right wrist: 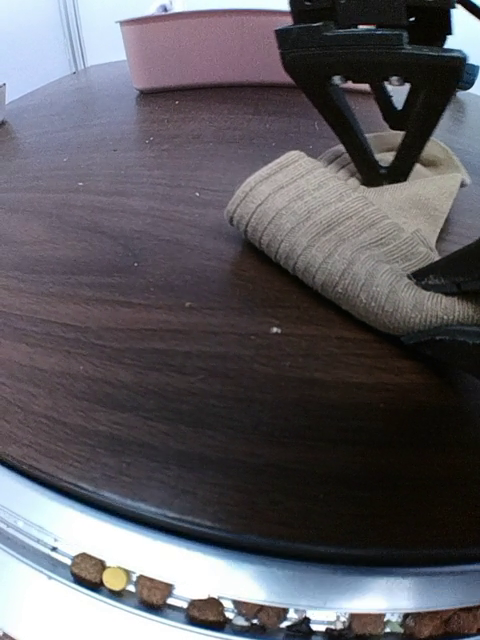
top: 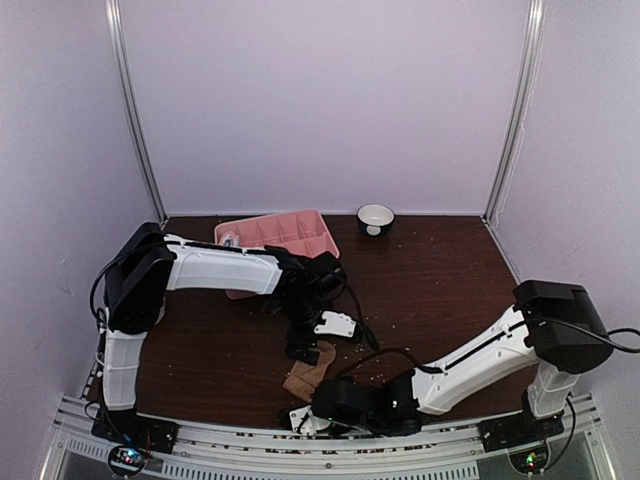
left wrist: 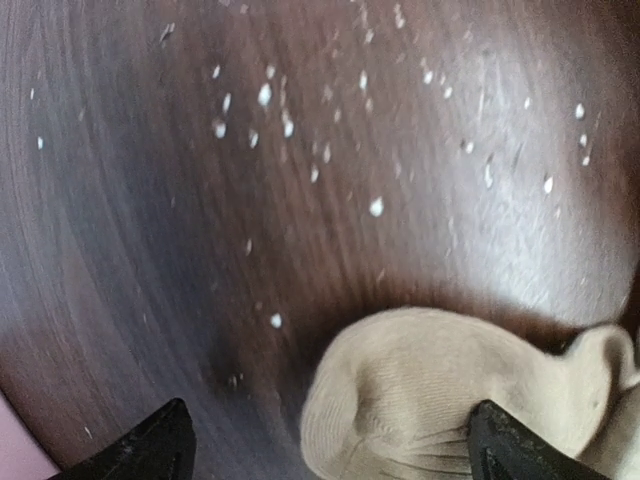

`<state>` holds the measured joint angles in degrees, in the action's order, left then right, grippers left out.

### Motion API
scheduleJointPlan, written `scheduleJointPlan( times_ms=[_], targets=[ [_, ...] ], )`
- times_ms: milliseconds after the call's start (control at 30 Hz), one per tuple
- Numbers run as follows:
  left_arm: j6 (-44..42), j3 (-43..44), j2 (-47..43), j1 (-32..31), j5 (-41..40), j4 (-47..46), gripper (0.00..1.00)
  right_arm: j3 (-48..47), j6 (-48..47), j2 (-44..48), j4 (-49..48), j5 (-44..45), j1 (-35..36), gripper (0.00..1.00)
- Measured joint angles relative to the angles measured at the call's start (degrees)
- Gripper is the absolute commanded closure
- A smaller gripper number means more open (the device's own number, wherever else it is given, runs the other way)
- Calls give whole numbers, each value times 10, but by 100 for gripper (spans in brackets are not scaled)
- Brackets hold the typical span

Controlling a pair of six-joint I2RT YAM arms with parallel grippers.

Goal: Roll the socks
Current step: Roll the sock at the center of the board.

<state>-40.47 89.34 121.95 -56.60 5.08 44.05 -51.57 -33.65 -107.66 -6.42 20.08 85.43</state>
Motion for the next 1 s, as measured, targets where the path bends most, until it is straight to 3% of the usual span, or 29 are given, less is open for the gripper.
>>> scheduleJointPlan(
  times_ms=[300, 500, 700, 1000],
  targets=[
    [-1, 11, 10, -10, 19, -11, 2, -73, 12, -1, 104, -178, -90, 100],
    [3, 11, 10, -8, 21, -12, 2, -109, 94, -26, 134, -269, -113, 100],
    [8, 13, 9, 3, 23, -10, 2, -95, 231, -44, 86, -342, -131, 100],
    [52, 14, -7, 38, -4, -20, 2, 6, 403, -52, -133, -455, -166, 100]
  ],
)
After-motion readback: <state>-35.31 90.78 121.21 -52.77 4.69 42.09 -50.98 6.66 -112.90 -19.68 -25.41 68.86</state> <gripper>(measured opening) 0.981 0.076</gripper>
